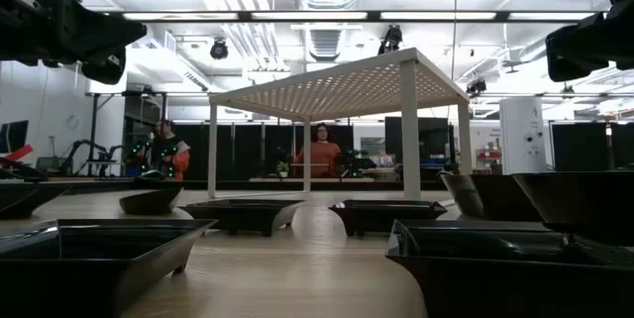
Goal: Pick & Place Mini shaped plates
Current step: Put the distorted square plate on the shelf
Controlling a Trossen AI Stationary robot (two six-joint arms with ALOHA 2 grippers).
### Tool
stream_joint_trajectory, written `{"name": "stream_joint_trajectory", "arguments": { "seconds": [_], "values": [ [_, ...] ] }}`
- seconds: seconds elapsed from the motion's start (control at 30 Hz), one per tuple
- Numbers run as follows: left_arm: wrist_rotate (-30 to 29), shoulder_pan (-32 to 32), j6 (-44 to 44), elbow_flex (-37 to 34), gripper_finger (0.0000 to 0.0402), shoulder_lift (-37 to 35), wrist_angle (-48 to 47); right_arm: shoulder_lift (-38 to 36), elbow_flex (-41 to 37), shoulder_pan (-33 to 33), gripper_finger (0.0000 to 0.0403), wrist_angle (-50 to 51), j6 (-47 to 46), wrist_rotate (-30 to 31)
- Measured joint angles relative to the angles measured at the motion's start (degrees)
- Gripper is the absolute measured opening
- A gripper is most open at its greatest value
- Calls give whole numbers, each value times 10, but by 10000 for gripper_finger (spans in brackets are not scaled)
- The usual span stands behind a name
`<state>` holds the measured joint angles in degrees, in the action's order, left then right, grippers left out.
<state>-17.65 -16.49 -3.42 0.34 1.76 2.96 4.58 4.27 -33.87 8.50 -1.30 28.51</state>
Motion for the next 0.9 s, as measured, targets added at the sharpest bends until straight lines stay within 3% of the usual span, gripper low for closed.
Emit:
{"name": "stream_joint_trajectory", "arguments": {
  "seconds": [0.13, 0.33, 0.5, 0.67, 0.8, 0.9],
  "values": [
    [0, 0, 0, 0, 0, 0, 0, 0, 0, 0, 8, -3, -9, 0],
    [0, 0, 0, 0, 0, 0, 0, 0, 0, 0, 8, -11, -114, 0],
    [0, 0, 0, 0, 0, 0, 0, 0, 0, 0, 8, -44, -182, -20],
    [0, 0, 0, 0, 0, 0, 0, 8, 0, -1, 8, -121, -187, -29],
    [0, -1, 0, 0, 0, 0, 0, 61, 1, -5, 9, -184, -165, -44],
    [0, -1, 0, 0, 0, 0, 0, 129, 20, -5, 9, -178, -191, -37]
  ]
}}
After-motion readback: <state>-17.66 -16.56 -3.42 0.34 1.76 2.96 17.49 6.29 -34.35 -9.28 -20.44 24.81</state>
